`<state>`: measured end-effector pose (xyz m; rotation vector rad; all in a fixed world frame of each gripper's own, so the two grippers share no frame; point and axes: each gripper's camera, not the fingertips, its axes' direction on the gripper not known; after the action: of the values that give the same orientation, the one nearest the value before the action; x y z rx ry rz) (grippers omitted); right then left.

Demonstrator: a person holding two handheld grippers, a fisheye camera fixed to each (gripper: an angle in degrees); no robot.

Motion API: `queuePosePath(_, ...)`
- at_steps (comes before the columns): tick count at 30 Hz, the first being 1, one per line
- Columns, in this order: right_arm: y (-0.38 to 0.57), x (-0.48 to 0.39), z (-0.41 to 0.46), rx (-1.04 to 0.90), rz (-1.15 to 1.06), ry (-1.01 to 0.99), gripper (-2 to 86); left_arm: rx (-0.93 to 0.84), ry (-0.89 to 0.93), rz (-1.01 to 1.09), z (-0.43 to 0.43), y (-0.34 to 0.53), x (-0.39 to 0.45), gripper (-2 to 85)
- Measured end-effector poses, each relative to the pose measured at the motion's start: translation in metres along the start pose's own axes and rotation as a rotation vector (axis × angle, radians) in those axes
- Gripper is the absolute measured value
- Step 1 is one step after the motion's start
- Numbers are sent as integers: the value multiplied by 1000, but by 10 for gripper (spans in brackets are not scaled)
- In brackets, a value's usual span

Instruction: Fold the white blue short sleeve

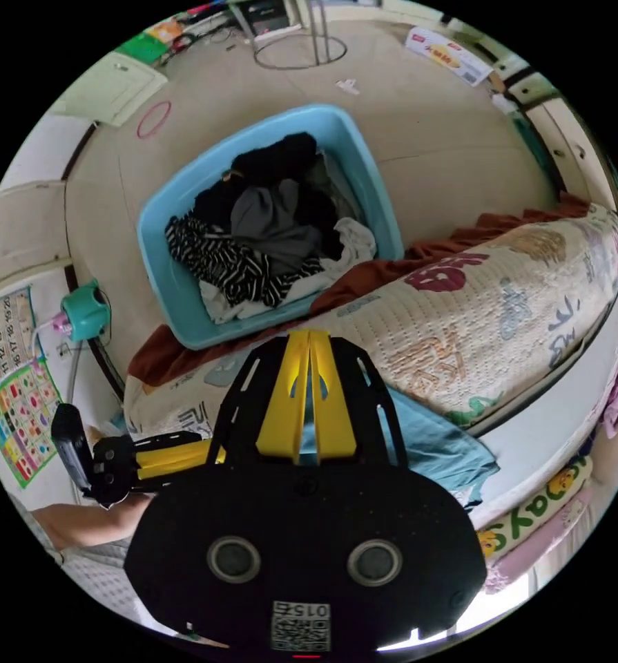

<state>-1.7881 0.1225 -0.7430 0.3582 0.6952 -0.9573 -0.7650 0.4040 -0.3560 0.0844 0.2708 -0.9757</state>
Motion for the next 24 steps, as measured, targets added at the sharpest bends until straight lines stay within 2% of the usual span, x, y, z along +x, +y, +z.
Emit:
queuePosePath(3, 13, 23, -51, 121, 41, -34, -3, 30, -33, 61, -12, 1, 11, -6)
queuePosePath(5, 15, 31, -65, 128, 33, -81, 4, 18, -54, 87, -14, 1, 16, -6)
queuePosePath(10, -24, 10, -44, -52, -29, -123, 83, 21, -44, -25, -6, 12, -2, -6)
queuePosePath(15, -75, -30, -1, -194, -116, -21, 112, 32, -138, 27, -2, 25, 1, -5)
queuePosePath(17, -82, -35, 11, -235, -139, 23, 109, 32, -181, 65, -1, 27, 7, -6)
queuePosePath(19, -85, -37, 12, -223, -155, 78, 76, 14, -222, 84, 1, 25, 15, -6)
queuePosePath(20, -85, -36, 11, -227, -160, 95, 33, 10, -225, 84, 1, 25, 16, -6)
queuePosePath(24, -73, -16, -21, -112, -128, -11, -4, 20, -218, 89, -6, 27, 23, -8)
